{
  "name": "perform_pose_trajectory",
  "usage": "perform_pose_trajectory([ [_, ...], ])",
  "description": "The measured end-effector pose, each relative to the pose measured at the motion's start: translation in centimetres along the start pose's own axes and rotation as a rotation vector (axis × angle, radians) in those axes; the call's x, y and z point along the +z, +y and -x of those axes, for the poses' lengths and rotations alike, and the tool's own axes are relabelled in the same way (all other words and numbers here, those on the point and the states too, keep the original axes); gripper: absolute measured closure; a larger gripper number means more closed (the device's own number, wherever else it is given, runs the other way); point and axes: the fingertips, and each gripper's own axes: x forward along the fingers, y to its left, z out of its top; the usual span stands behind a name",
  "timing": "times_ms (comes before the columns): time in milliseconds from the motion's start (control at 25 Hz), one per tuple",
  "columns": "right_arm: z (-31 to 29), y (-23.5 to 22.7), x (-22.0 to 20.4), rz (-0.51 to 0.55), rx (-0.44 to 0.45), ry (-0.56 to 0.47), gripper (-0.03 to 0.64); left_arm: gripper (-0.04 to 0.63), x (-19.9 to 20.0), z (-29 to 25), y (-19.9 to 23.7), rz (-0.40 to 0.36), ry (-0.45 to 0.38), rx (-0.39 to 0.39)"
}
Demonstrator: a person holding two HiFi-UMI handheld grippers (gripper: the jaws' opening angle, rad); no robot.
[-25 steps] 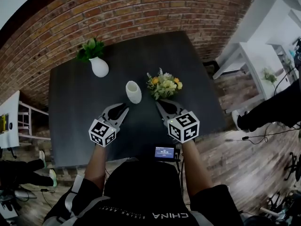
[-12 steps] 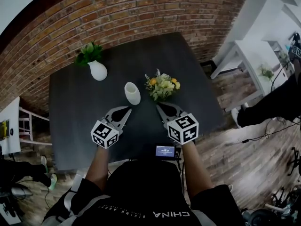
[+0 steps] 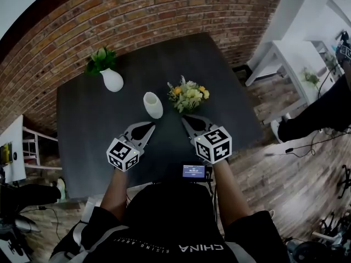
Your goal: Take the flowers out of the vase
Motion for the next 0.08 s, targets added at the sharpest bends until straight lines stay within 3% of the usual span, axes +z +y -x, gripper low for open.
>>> perform_pose_trajectory([
  [80,-0.05,0.01,0.04,-0.002,0.000,0.000,0.611,0.591,-0.01,0.03,-0.03,0.001,-0.002,-0.003],
])
